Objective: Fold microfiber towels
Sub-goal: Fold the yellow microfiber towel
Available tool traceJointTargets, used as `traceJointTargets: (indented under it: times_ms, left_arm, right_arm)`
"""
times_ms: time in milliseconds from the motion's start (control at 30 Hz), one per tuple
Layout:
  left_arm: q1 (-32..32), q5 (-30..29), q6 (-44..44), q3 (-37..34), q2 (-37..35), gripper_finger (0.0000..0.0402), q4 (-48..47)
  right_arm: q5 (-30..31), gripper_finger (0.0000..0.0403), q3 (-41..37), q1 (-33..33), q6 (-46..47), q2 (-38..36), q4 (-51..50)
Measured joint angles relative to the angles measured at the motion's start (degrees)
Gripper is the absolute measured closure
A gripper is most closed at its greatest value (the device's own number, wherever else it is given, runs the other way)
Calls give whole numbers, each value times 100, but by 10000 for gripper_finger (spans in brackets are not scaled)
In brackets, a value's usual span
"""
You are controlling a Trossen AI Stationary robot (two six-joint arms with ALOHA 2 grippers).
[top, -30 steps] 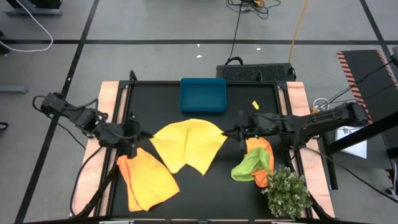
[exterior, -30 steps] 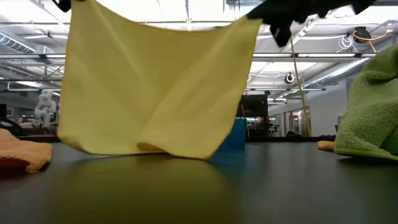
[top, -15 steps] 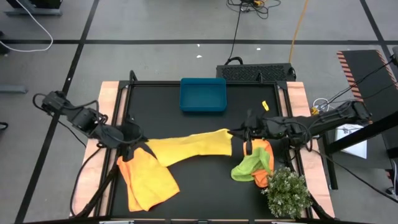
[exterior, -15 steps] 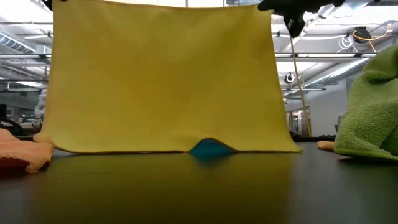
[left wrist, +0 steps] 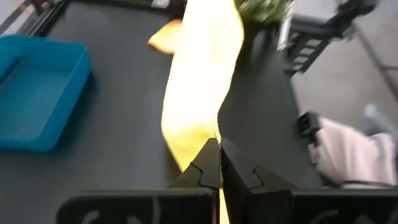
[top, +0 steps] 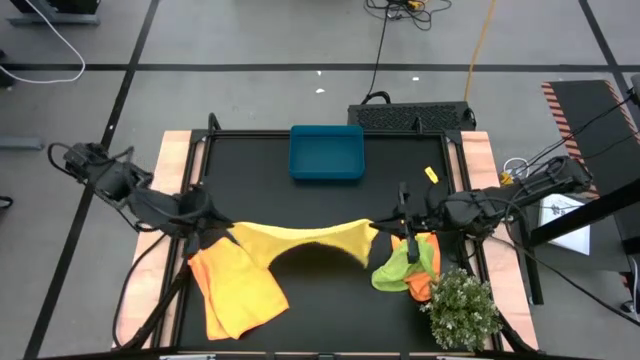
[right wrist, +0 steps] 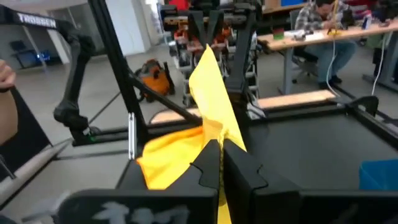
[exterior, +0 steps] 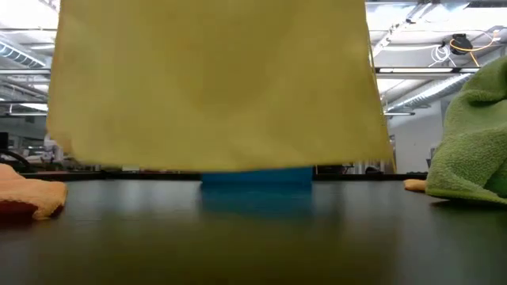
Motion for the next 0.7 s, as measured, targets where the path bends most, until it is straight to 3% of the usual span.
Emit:
traceJointTargets:
  times_ms: [333,500,700]
  left_arm:
    - [-264,224,-408,-134,22,396,-487]
    - [-121,-256,-334,-627,81,397,-1025]
    - [302,-1078,437,-1303,79,390,-1000]
  right_arm:
    - [100,403,30,189,671,110,-742]
    - [711,403,30,55,976,268,-1550]
    - [942,403,30,-424,1053,408,-2349]
